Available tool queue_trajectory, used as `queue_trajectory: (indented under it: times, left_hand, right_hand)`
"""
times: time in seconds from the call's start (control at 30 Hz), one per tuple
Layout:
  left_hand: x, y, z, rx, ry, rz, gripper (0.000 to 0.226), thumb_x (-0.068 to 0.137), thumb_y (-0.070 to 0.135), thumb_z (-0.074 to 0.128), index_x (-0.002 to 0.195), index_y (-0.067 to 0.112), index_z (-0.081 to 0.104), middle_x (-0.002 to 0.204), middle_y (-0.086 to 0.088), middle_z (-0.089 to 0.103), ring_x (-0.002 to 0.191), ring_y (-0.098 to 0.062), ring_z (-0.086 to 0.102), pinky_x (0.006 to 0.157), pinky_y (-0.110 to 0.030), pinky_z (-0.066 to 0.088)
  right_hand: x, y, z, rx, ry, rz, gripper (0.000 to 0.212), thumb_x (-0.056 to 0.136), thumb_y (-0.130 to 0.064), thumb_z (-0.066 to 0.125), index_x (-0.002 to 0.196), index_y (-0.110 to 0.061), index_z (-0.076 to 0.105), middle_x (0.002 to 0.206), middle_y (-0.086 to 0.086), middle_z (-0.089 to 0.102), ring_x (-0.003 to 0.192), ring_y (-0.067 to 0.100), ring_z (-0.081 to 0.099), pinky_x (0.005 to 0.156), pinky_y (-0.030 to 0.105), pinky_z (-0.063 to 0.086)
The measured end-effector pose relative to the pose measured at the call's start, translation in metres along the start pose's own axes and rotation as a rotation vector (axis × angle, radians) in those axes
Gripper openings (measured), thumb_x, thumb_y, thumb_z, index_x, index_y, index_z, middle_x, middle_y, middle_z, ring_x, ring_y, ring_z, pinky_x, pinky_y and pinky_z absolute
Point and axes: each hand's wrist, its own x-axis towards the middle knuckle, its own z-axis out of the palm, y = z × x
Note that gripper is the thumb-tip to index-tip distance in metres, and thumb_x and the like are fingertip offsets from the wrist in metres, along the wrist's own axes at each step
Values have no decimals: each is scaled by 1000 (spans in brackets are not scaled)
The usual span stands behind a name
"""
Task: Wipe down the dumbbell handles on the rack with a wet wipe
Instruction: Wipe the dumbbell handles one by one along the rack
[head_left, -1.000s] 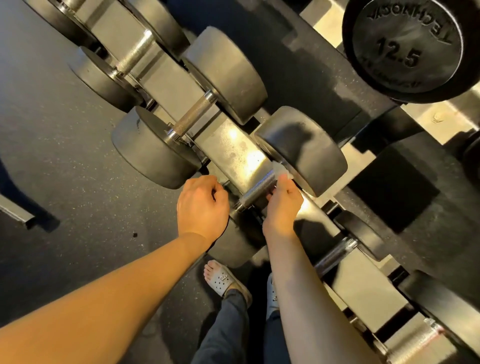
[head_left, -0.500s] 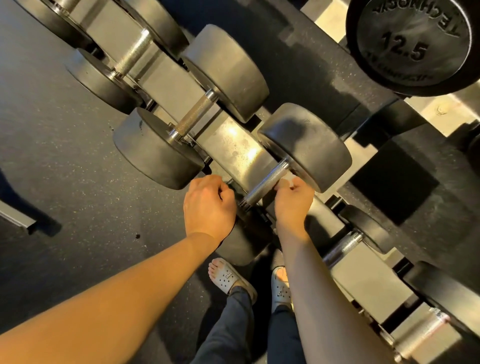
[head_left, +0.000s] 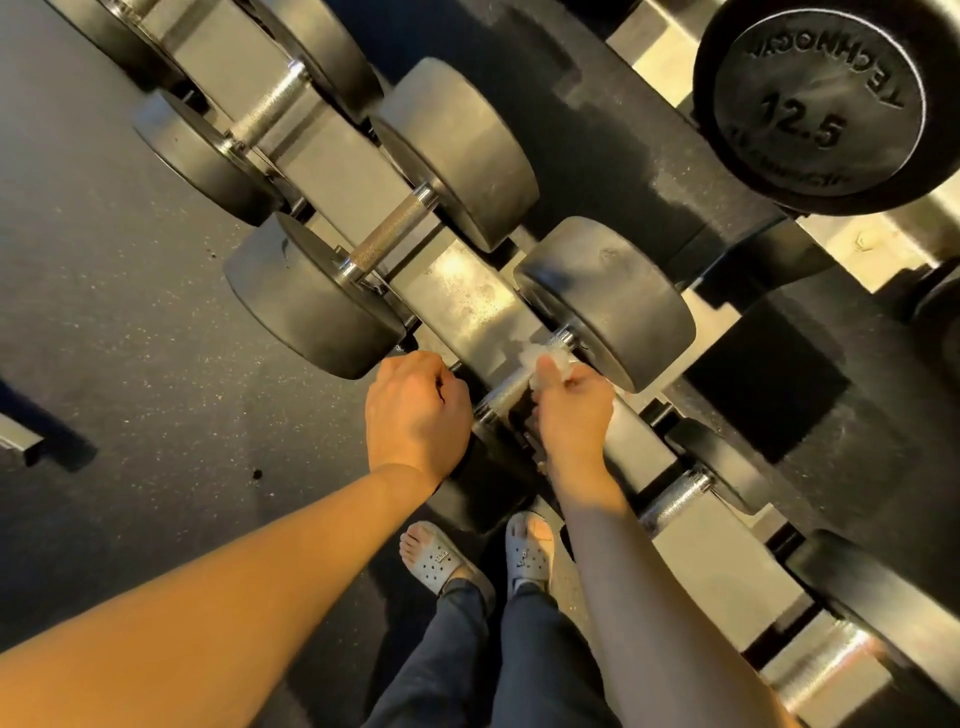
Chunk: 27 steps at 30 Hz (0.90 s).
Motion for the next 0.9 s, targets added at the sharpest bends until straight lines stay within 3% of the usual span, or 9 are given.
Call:
queue_trajectory:
  times: [0.17, 0.27, 0.37, 0.43, 0.5, 0.63, 0.7, 0.8, 0.9]
  left_hand:
    - [-1, 1, -2, -61, 0, -37, 14, 86, 27, 48, 79, 23, 59, 85, 8, 58, 92, -12, 45, 78, -34, 39]
    - [-4, 6, -5, -118, 10, -83, 12, 89, 22, 51, 88, 20, 63, 93, 6, 60, 95, -12, 49, 80, -30, 39]
    - [-6, 8, -8, -160, 20, -107, 15, 91, 20, 49, 93, 17, 63, 94, 2, 60, 92, -15, 52, 78, -33, 42]
    - [-6, 8, -9, -188, 19, -99, 19, 89, 23, 44, 93, 17, 62, 91, 2, 60, 89, -16, 53, 77, -36, 45]
    - [-7, 8, -10, -223, 28, -103, 23, 87, 24, 41, 94, 18, 62, 90, 3, 60, 87, -15, 53, 76, -37, 45]
    - [-8, 7, -13, -297, 64, -140, 23, 89, 26, 41, 97, 21, 62, 90, 6, 60, 85, -12, 55, 76, -39, 49]
    - [-8, 7, -13, -331, 82, -142, 18, 94, 22, 45, 96, 20, 62, 89, 6, 60, 84, -11, 55, 77, -40, 50]
    - [-9, 6, -13, -335, 98, -154, 13, 99, 17, 49, 100, 22, 61, 91, 7, 59, 87, -11, 55, 84, -39, 50]
    - [-10, 4, -14, -347, 78, -153, 13, 101, 16, 48, 102, 22, 60, 94, 6, 59, 91, -13, 55, 91, -44, 49]
  right_hand:
    - [-21, 3, 2, -470, -400, -126, 35, 89, -26, 70, 59, -17, 55, 59, -6, 54, 57, 10, 51, 57, 26, 34]
    - [-7, -19, 0, -597, -249, -246, 27, 94, -29, 65, 73, -13, 61, 68, -1, 61, 67, 22, 58, 57, 27, 36]
    - [6, -45, 0, -834, -120, -504, 18, 97, -24, 62, 110, -12, 62, 96, 8, 71, 88, 28, 67, 73, 36, 51]
    - [4, -54, 5, -1080, -277, -631, 23, 96, -19, 63, 118, -11, 62, 107, 10, 70, 98, 29, 68, 79, 38, 52]
    - [-1, -56, 16, -1251, -508, -683, 18, 96, -18, 62, 110, -8, 65, 109, 13, 69, 102, 32, 67, 76, 36, 49]
    - [4, -63, 26, -1318, -944, -669, 10, 94, -14, 57, 85, -14, 61, 89, 12, 64, 93, 37, 65, 68, 35, 46]
    - [12, -71, 18, -1437, -1037, -827, 11, 93, -16, 56, 84, -14, 63, 86, 10, 65, 87, 35, 65, 69, 39, 51]
    - [27, -80, 3, -1637, -982, -1021, 13, 95, -21, 56, 98, -14, 66, 99, 11, 68, 93, 33, 65, 77, 41, 50]
    - [35, -89, 0, -1635, -804, -991, 17, 98, -25, 57, 102, -11, 64, 104, 11, 67, 95, 33, 65, 80, 40, 49]
